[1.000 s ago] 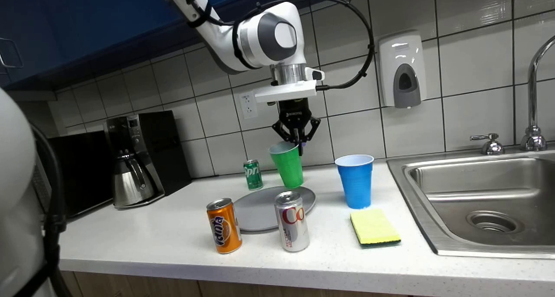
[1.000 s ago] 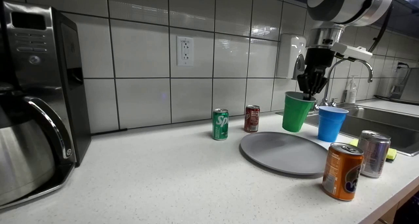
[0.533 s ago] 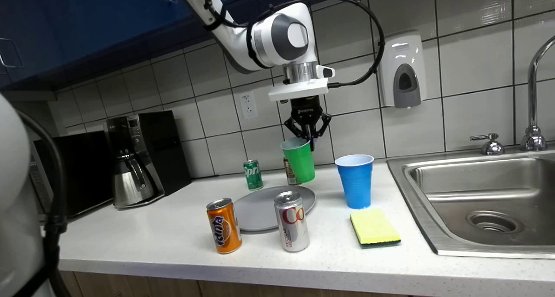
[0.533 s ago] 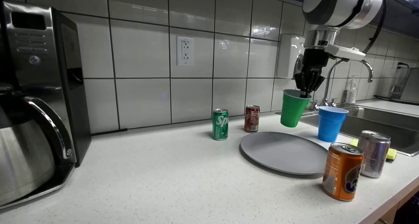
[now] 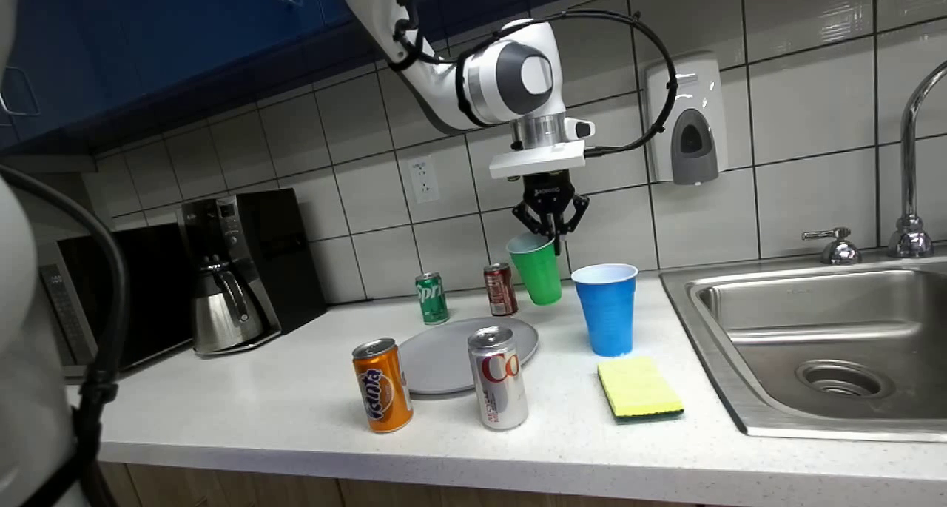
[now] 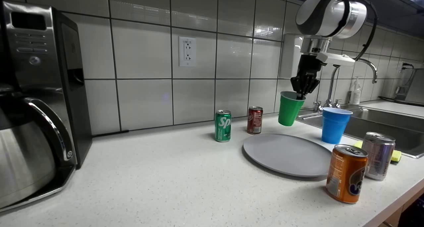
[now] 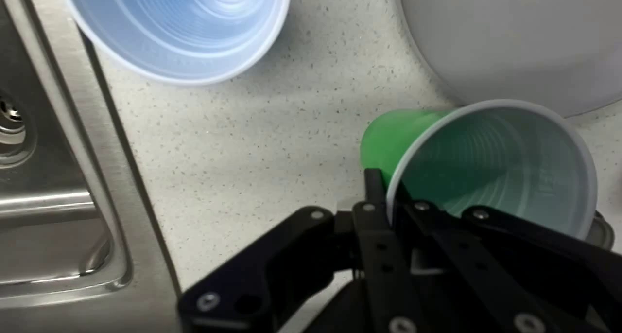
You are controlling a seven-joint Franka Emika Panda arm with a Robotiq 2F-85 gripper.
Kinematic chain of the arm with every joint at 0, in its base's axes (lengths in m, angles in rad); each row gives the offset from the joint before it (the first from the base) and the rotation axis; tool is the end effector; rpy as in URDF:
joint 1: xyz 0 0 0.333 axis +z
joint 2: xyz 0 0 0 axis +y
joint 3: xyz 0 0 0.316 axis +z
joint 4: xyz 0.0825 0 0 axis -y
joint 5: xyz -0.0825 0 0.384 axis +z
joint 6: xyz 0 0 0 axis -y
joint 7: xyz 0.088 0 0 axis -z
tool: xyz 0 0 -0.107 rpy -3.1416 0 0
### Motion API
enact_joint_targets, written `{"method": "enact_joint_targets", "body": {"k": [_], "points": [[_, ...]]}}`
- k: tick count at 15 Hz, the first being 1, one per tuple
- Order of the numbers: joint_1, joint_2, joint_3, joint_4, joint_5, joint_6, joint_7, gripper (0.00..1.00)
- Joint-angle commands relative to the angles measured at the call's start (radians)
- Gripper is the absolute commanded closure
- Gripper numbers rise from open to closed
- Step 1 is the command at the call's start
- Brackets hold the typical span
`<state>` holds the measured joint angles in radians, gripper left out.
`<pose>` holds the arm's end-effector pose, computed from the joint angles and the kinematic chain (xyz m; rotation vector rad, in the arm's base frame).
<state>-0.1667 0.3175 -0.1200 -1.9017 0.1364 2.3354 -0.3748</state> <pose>0.6088 -0.1727 0.3466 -3.1100 -0.0119 -0.2099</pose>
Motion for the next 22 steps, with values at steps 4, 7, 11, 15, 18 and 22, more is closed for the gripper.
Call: {"method": "enact_joint_targets", "body": {"k": [4,7,11,15,18,22], "points": [[-0.05,0.105,0.023,0.14,0.016,-0.057,0.043,0.99],[-0.059,0.128,0.025,0.166,0.014,-0.068,0.052,0.99],[-0.065,0.143,0.026,0.185,0.014,-0.086,0.065,0.99],[-0.072,0.153,0.026,0.196,0.015,-0.095,0.07,0.57],[-0.075,0.151,0.026,0.196,0.015,-0.098,0.07,0.34],[-0.079,0.135,0.027,0.181,0.018,-0.093,0.064,0.03]]}}
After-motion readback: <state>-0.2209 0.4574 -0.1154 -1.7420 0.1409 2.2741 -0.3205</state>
